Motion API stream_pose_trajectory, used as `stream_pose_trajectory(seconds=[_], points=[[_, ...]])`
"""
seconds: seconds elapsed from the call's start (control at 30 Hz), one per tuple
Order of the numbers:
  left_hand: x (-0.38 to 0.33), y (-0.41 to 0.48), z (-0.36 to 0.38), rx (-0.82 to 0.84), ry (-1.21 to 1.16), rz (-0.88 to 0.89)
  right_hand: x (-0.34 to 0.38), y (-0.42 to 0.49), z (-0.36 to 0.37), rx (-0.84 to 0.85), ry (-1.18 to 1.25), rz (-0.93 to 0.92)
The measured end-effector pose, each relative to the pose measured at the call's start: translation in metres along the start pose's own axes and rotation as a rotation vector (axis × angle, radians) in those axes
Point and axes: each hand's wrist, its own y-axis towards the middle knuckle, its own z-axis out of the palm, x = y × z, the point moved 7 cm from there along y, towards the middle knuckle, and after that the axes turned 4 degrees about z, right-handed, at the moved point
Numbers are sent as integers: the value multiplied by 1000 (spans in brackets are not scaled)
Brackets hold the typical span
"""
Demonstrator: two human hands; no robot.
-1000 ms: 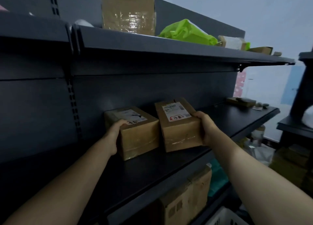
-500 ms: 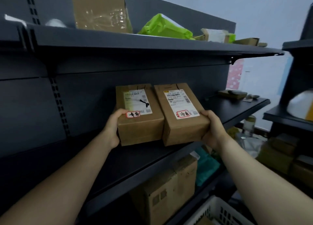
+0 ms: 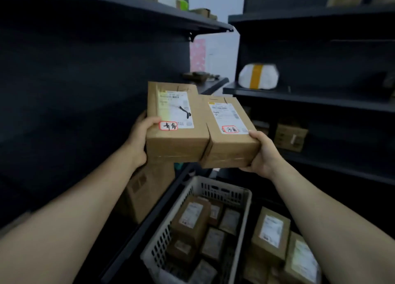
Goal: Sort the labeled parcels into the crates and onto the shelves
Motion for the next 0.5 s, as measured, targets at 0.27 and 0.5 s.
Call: stream_pose_trajectory(seconds=[0.27,0.5], points=[[143,-24,46,18,-19,-393,-73,-10,-111,-274,-93,183],[233,-9,12,-174,-57,-461,-184,81,-128,-337,-35,374]])
